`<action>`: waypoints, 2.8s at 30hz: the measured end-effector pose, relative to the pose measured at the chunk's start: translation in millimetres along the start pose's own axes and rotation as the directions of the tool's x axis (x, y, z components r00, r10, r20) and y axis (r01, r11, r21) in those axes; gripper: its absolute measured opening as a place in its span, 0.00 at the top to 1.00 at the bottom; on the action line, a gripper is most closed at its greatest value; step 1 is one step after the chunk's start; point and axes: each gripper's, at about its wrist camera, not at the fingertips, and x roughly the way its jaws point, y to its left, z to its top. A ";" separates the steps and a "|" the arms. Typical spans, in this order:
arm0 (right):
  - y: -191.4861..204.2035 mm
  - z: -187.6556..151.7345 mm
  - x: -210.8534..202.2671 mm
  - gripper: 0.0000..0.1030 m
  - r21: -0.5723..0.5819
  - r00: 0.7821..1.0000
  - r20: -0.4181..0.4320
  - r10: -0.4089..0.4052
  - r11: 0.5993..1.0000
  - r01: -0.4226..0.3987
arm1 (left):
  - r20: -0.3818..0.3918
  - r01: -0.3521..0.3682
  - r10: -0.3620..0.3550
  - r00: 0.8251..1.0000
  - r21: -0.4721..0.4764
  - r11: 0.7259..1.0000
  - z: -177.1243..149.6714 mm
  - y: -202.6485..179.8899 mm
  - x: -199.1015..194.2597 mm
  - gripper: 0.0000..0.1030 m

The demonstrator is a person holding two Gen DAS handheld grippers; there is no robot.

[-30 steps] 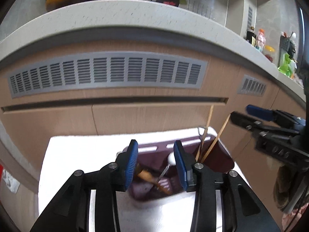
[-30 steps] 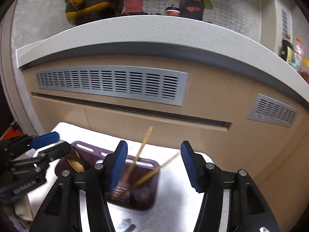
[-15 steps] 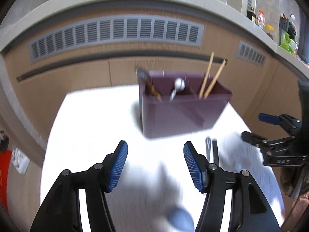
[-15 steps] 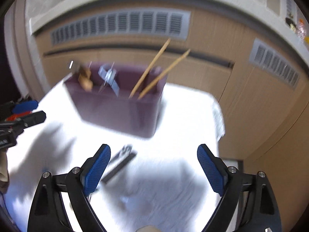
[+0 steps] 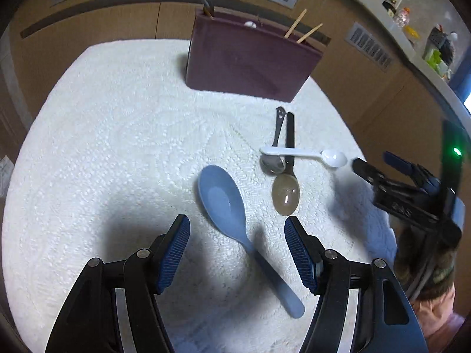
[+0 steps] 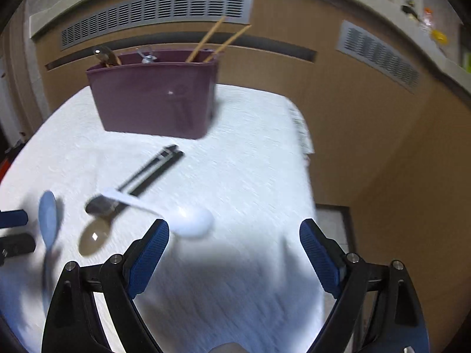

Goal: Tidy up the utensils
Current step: 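Move the left tool to the blue plastic spoon while the right tool approaches the white plastic spoon, then grasp and lift the blue spoon with the left tool while the right tool grasps the white spoon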

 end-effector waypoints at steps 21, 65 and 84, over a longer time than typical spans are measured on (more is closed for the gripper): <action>3.8 40.4 32.4 0.75 -0.097 0.997 -0.010 0.073 0.993 -0.074 | -0.007 -0.167 0.176 0.984 0.285 0.944 4.1 -4.8 22.3 0.49; 19.2 37.1 -91.5 0.70 -0.098 0.968 0.163 0.188 0.980 -0.174 | -0.031 -0.059 0.060 0.998 0.029 0.998 -13.4 6.1 9.2 0.32; 7.7 -15.8 -43.7 0.69 0.019 0.980 -0.012 0.197 0.980 -0.196 | 0.022 -0.046 0.044 0.999 0.113 0.993 25.4 -37.7 58.0 0.42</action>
